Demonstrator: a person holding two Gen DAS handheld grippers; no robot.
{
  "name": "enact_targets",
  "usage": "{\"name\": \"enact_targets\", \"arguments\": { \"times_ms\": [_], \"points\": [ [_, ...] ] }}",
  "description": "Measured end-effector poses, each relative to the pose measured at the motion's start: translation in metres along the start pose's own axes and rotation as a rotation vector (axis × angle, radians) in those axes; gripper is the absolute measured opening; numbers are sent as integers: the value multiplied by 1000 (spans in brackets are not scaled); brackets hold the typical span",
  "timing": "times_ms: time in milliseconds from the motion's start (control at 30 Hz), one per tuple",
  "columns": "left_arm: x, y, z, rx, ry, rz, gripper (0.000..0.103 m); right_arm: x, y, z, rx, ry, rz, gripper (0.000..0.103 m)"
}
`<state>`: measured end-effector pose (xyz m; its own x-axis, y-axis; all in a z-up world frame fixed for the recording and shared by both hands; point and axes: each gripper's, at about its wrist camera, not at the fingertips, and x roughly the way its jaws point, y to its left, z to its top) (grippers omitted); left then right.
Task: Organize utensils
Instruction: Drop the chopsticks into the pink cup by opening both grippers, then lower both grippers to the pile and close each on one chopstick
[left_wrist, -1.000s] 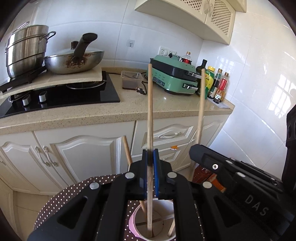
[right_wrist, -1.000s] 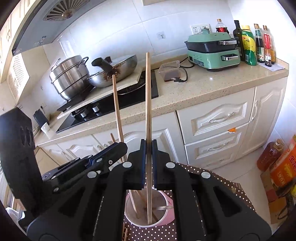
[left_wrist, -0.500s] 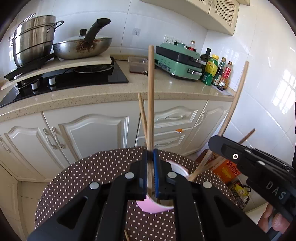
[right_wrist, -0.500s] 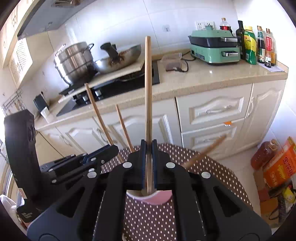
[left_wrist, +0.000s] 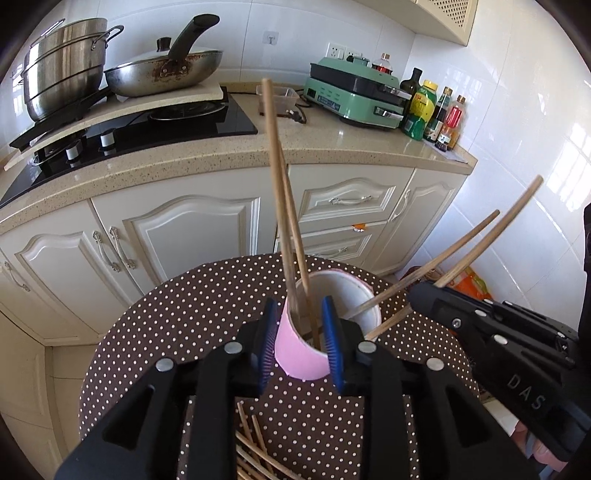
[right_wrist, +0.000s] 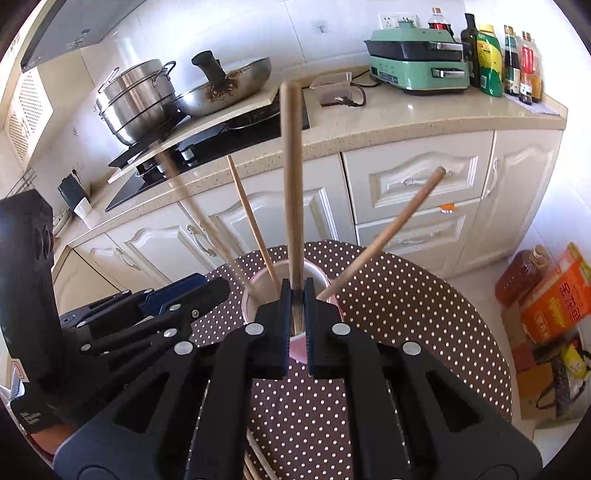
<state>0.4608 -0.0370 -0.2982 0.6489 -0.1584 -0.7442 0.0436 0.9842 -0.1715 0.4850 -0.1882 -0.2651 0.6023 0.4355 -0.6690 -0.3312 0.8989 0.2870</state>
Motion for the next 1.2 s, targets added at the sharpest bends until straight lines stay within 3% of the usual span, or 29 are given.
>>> {"name": "enact_targets", "arguments": {
  "times_ms": [133, 233, 267, 300, 800, 933, 1200],
  "points": [
    [-9, 3, -4, -7, 8, 3, 32, -5, 0, -2, 19, 14, -3, 12],
    [-18, 8, -5, -11, 10, 7, 34, -11, 1, -3, 33, 2, -9, 33],
    [-21, 9, -6, -12, 11, 9, 34, -13, 2, -3, 37, -5, -14, 48],
    [-24, 11, -6, -14, 12, 10, 34, -17, 3, -4, 41, -18, -16, 50],
    [-66, 37, -26, -16, 40, -1, 38, -47, 31, -23, 66, -34, -39, 50],
    [-68, 46, -40, -23, 89, 4, 38, -50, 38, -35, 71, -16, -46, 50],
    [-48, 65, -83, -38, 262, 19, 38, -41, 44, -69, 66, 87, -65, 50]
  ]
}}
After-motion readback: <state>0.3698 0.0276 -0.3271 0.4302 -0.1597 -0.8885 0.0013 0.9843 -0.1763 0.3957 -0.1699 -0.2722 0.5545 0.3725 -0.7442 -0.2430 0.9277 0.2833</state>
